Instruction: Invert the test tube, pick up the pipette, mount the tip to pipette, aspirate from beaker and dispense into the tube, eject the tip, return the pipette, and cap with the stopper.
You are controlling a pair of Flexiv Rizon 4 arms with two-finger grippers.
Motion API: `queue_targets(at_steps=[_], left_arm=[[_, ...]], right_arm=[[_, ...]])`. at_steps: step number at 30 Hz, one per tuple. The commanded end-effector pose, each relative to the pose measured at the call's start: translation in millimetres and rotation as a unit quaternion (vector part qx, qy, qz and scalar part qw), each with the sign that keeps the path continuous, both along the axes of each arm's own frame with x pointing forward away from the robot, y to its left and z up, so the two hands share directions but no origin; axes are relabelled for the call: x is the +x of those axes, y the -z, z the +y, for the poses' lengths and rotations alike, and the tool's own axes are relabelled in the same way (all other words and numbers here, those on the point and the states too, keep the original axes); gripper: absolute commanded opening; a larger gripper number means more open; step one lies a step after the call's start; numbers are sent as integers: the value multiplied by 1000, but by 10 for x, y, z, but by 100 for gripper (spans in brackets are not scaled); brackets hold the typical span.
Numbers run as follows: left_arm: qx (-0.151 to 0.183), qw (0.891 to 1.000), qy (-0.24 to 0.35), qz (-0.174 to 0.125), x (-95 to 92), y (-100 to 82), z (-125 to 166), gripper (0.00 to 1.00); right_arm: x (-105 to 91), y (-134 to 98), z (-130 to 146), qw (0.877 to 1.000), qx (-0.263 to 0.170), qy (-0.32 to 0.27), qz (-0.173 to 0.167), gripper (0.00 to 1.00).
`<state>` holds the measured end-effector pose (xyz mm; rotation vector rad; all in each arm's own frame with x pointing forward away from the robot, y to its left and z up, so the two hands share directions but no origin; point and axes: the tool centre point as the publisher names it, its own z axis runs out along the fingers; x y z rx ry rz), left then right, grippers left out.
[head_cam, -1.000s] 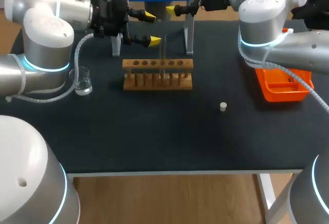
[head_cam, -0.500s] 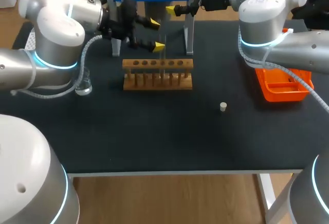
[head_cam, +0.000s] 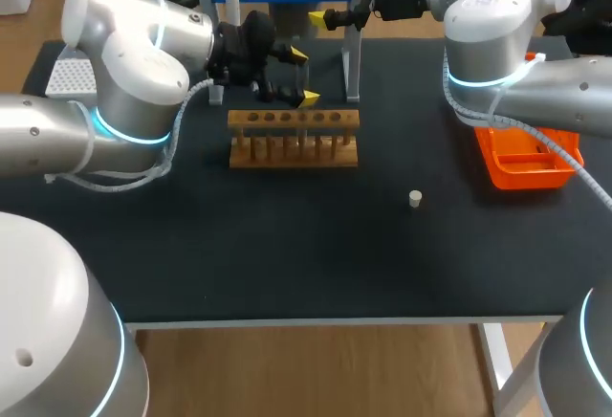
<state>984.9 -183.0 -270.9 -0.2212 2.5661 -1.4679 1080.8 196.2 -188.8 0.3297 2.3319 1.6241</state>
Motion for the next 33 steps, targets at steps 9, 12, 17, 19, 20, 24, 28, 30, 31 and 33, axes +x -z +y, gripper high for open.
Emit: queue_targets(at_steps=[9, 12, 17, 19, 20, 24, 28, 30, 31, 33], left_arm=[[3, 1000, 4, 5, 40, 177, -102, 100], [5, 1000, 10, 5, 36, 191, -127, 100], [5, 1000, 11, 5, 39, 197, -127, 100], [5, 1000, 11, 6, 41, 209, -125, 100], [5, 1000, 12, 7, 41, 211, -126, 100], [6, 1000, 17, 9, 32, 230, -145, 100], [8, 1000, 22, 12, 31, 252, -160, 100], [9, 1000, 23, 12, 31, 259, -167, 100], [10, 1000, 26, 13, 32, 268, -177, 100], [10, 999, 31, 14, 31, 281, -189, 100]], right_arm=[[7, -5, -4, 1000, -1, -1, 1, 100], [7, -5, -4, 1000, -1, -1, 1, 100], [7, -5, -4, 1000, -1, -1, 1, 100], [7, -5, -4, 1000, -1, -1, 1, 100], [7, -5, -4, 1000, -1, -1, 1, 100], [7, -5, -4, 1000, -1, -1, 1, 100], [7, -5, -4, 1000, -1, -1, 1, 100], [7, -5, -4, 1000, -1, -1, 1, 100], [7, -5, -4, 1000, -1, -1, 1, 100], [7, -5, -4, 1000, -1, -1, 1, 100]])
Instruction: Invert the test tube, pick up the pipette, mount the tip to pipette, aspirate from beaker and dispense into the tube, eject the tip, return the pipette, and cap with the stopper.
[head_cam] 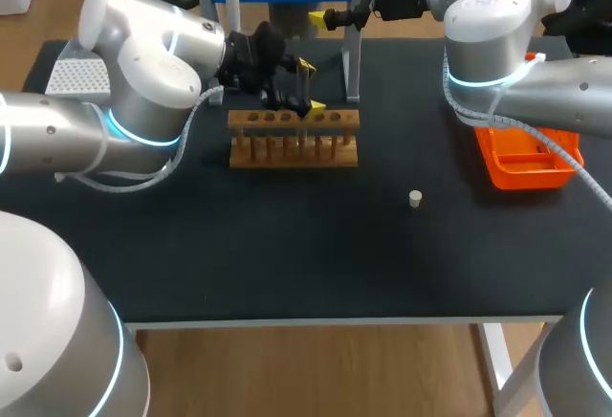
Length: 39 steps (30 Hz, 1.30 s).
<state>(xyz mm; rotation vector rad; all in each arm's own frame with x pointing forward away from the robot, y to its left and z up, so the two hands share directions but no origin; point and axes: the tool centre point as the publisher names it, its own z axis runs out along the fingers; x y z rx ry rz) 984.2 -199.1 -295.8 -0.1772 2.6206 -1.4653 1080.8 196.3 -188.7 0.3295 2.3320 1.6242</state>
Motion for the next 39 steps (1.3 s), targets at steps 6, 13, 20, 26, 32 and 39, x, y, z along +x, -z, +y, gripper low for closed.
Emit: queue_targets(at_steps=[6, 13, 20, 26, 32, 39], left_arm=[[4, 1000, 16, 4, 36, 49, -52, 100], [4, 1000, 20, 7, 38, 56, -55, 100], [2, 1000, 24, 11, 40, 62, -55, 100], [2, 1000, 24, 11, 40, 62, -55, 100], [2, 1000, 24, 11, 40, 62, -55, 100], [2, 1000, 24, 11, 40, 62, -55, 100]], right_arm=[[7, -5, -5, 1000, -1, -1, 1, 100], [7, -5, -5, 1000, -1, -1, 1, 100], [7, -5, -5, 1000, -1, -1, 1, 100], [7, -5, -5, 1000, -1, -1, 1, 100], [7, -5, -5, 1000, -1, -1, 1, 100], [-37, -26, -54, 1000, 0, -2, -1, 100]])
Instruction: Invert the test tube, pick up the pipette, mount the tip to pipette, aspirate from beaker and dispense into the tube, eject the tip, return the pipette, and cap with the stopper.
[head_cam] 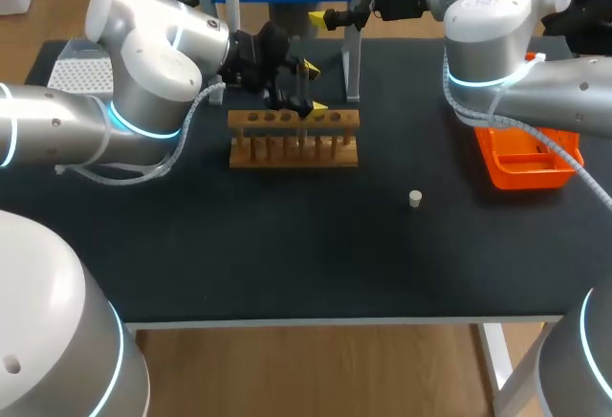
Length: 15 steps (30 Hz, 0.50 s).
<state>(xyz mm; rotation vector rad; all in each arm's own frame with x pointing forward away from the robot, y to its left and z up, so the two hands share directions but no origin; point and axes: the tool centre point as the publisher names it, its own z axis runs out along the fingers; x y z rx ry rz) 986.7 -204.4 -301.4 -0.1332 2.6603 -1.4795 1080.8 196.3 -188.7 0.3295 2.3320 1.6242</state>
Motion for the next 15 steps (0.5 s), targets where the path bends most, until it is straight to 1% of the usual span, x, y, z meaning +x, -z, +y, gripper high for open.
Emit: queue_targets(at_steps=[1, 3, 8, 15], left_arm=[[0, 1000, 2, 1, 15, 7, -2, 100], [0, 1000, 2, 1, 15, 7, -2, 100], [0, 1000, 2, 1, 15, 7, -2, 100], [0, 1000, 2, 1, 15, 7, -2, 100]], right_arm=[[-74, -30, -101, 1000, -1, 0, -3, 100], [-152, -24, -207, 1000, -10, 8, -10, 100], [-433, 10, -617, 1000, -10, 27, -10, 100], [-957, 120, -1262, 998, -17, 53, -6, 100]])
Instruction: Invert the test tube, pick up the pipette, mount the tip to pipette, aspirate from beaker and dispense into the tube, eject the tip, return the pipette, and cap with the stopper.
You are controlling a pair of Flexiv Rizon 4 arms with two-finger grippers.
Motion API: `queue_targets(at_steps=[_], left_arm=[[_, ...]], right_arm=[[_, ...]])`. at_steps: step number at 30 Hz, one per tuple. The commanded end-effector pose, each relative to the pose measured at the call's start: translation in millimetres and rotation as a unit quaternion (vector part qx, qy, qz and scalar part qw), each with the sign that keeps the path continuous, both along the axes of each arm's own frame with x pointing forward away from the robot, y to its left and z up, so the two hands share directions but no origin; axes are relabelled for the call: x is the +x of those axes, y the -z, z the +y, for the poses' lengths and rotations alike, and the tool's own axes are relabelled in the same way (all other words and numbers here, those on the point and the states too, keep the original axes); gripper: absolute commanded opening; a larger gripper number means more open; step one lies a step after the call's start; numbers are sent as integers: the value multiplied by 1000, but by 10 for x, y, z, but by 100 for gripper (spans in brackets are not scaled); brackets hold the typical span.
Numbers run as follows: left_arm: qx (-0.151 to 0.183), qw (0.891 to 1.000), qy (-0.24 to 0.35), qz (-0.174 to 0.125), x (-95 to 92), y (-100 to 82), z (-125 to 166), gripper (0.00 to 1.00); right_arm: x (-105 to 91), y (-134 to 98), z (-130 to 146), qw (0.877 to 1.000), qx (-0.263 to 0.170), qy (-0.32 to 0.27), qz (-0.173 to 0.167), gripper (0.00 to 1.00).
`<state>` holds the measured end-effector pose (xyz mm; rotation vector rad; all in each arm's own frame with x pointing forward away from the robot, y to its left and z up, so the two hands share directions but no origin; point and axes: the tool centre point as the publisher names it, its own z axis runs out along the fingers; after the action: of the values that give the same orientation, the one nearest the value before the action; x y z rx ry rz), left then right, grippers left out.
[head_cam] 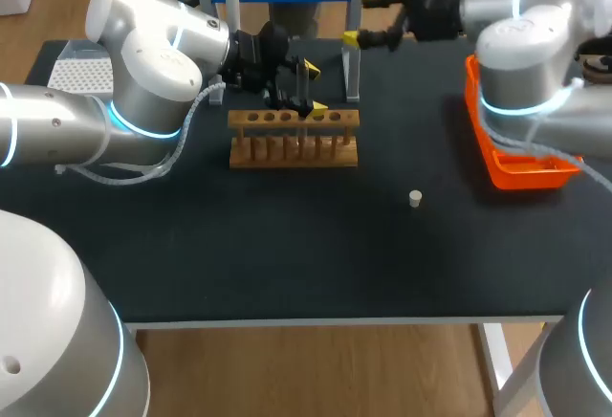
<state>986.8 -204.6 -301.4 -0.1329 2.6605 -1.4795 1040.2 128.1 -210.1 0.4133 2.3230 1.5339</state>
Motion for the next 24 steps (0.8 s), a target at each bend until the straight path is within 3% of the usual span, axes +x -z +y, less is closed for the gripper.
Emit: queue_targets(at_steps=[1, 9, 18, 24], left_arm=[[-1, 1000, 2, 1, 13, 6, 0, 100], [-1, 1000, 2, 1, 13, 6, 0, 100], [-1, 1000, 2, 1, 13, 6, 0, 100], [-1, 1000, 2, 1, 13, 6, 0, 100]], right_arm=[[-625, -85, -658, 1000, 4, 14, -9, 100], [-1200, 45, -1112, 1000, 3, 19, -2, 100], [-1655, 353, -1381, 999, 4, 39, 23, 100], [-1869, 623, -1465, 999, -1, 37, 19, 100]])
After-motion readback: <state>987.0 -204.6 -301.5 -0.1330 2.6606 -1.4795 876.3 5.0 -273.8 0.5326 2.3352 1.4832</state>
